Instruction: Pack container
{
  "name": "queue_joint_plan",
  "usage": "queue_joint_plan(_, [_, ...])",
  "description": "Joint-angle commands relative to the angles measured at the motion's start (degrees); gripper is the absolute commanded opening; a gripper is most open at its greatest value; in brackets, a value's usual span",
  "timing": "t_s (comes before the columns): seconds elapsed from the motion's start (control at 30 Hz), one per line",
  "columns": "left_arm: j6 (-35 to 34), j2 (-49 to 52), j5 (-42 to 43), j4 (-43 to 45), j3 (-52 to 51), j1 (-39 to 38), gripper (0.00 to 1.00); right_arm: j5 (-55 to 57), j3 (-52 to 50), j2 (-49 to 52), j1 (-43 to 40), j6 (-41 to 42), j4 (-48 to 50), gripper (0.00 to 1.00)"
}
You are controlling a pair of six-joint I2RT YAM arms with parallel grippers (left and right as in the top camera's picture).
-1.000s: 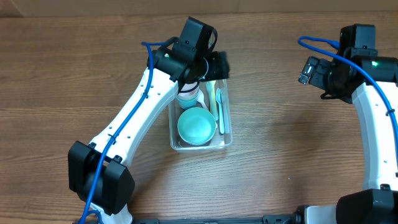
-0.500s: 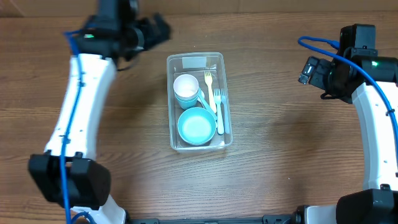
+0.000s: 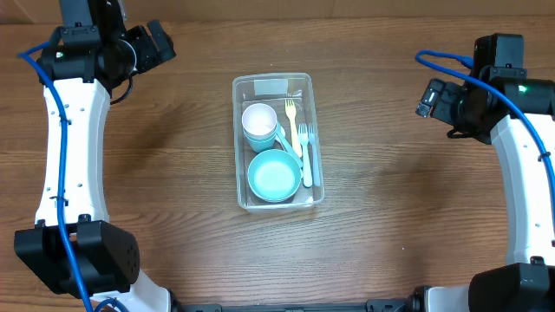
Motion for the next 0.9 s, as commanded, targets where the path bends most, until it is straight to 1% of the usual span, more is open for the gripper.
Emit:
queue_joint_plan(0.0, [1.5,-1.8,-0.9,0.1,1.6,0.1,1.00,0.2,0.9,-0.4,0.0,0.1,0.2,1.00])
queue_joint_plan(0.33, [1.5,-1.8,-0.9,0.1,1.6,0.1,1.00,0.2,0.8,-0.2,0.0,0.1,0.3,1.00])
queue_joint_plan(0.4, [1.5,-1.8,-0.9,0.1,1.6,0.1,1.00,0.2,0.8,-2.2,0.0,0.1,0.4,1.00])
queue_joint_plan(0.53, [1.5,-1.8,-0.9,0.1,1.6,0.1,1.00,0.2,0.8,-12.8,0.2,0.1,0.4,1.00])
queue_joint_plan(0.63, [1.5,-1.8,-0.9,0.1,1.6,0.1,1.00,0.4,0.8,-25.9,0.6,0.1,0.5,1.00])
queue_joint_plan(0.67, [1.5,-1.8,-0.9,0.1,1.6,0.1,1.00,2.1,0.8,-30.2,1.8,0.1,0.9,1.00])
queue_joint_plan(0.73, [1.5,-1.8,-0.9,0.1,1.6,0.1,1.00,6.0,0.8,-41.0,7.7,0.0,3.2,1.00])
queue_joint_plan(0.77, [1.5,-1.8,-0.9,0.1,1.6,0.1,1.00,6.3,0.4,-44.2,9.4,-0.3,4.6,1.00])
queue_joint_plan(0.8, [1.5,-1.8,-0.9,0.1,1.6,0.1,1.00,6.3,-0.9,-49.0,11.3,-0.4,6.8,1.00])
queue_joint_plan(0.87, [1.5,-1.8,-0.9,0.1,1.6,0.1,1.00,6.3,-5.5,-56.3,12.2,-0.3,10.9,1.00])
